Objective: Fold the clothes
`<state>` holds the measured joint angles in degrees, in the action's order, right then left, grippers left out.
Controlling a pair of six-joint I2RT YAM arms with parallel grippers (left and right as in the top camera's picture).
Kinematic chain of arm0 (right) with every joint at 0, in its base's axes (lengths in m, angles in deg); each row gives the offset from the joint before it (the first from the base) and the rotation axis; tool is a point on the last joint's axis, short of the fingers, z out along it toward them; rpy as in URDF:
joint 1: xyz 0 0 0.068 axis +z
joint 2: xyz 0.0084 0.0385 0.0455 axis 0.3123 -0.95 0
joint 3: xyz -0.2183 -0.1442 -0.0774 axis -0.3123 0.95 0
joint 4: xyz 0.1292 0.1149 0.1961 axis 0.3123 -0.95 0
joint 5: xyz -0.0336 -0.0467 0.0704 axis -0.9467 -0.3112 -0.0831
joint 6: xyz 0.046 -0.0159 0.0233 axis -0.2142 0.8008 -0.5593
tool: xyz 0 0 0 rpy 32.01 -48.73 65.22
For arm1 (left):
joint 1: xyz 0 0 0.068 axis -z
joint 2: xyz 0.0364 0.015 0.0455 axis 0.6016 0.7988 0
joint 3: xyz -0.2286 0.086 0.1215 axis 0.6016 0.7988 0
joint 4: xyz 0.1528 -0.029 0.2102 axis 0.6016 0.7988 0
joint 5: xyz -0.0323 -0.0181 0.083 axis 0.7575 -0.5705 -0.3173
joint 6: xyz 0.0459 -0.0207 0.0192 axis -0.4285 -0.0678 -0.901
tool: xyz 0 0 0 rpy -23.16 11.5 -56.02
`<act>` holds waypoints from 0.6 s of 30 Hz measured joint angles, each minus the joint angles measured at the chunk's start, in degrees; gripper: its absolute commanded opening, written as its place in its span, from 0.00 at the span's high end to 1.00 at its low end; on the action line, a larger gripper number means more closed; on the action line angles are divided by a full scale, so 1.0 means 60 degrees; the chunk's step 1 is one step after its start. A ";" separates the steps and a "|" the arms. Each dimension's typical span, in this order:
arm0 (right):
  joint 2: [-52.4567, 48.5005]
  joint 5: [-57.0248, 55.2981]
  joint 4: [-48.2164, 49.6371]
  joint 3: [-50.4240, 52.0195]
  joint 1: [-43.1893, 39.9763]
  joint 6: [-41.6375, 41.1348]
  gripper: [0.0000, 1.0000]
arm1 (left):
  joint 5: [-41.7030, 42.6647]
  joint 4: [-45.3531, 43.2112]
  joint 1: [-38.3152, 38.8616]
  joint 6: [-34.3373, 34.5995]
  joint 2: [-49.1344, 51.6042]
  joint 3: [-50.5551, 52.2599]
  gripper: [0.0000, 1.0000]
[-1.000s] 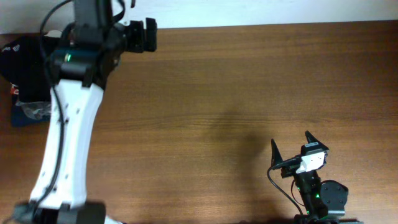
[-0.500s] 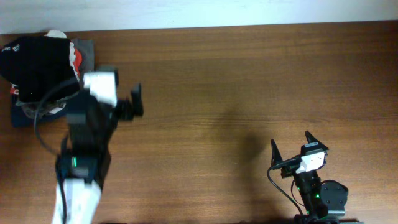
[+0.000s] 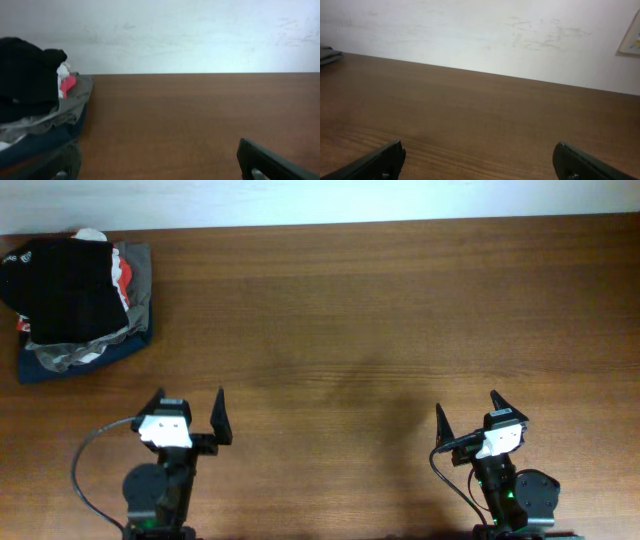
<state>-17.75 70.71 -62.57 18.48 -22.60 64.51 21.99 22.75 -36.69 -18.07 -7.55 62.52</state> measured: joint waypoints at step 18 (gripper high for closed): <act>0.0000 0.0000 0.0004 0.0004 0.0000 0.0000 0.01 | -0.0219 0.1304 -0.0055 0.0000 -0.2637 0.1082 0.01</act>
<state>-17.75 70.71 -62.54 18.51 -22.60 64.51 20.68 30.57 -37.02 -18.07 -23.37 69.01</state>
